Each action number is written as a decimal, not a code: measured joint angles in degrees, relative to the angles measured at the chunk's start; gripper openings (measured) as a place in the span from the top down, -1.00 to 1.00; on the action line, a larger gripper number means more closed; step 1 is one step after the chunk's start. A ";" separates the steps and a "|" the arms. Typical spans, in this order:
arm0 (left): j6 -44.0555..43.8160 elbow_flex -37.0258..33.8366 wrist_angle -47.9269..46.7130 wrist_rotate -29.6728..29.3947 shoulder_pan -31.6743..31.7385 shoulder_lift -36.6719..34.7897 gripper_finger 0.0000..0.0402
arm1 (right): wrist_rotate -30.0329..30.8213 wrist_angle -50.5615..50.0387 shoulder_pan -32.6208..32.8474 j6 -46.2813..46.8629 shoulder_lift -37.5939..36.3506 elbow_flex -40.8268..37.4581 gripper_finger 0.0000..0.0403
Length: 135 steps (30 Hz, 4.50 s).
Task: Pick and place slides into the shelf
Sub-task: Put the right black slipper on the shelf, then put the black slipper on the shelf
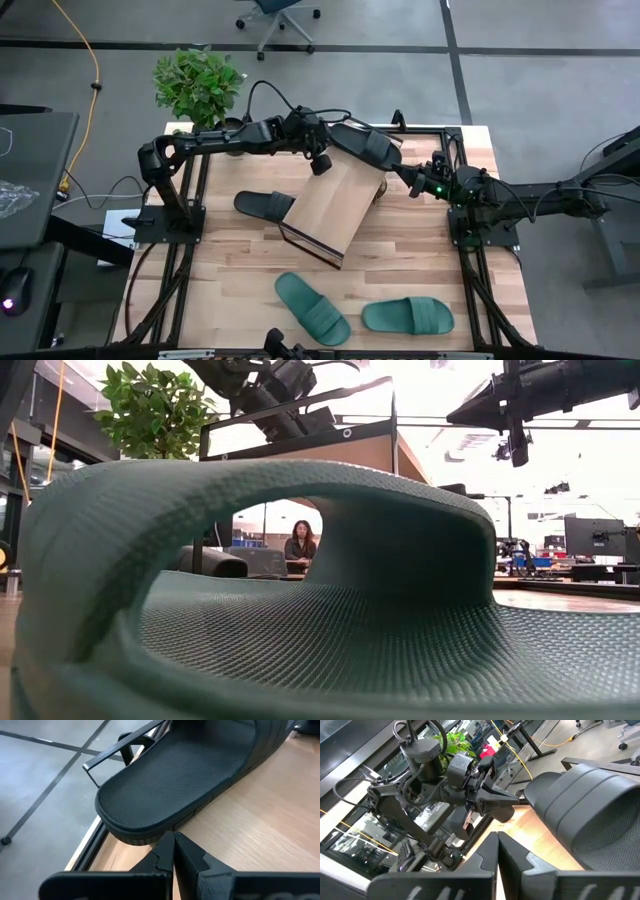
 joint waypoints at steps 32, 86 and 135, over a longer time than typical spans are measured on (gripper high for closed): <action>1.34 0.02 2.20 3.16 0.42 0.79 1.00 | 0.17 -0.53 0.00 0.00 0.00 0.00 1.00; 1.61 0.00 -0.64 15.18 0.72 0.29 1.00 | -0.33 -1.73 0.04 0.44 0.04 0.00 1.00; -32.49 -36.93 -20.83 2.60 -12.09 -44.48 1.00 | -4.36 -3.21 0.02 1.95 0.07 0.00 1.00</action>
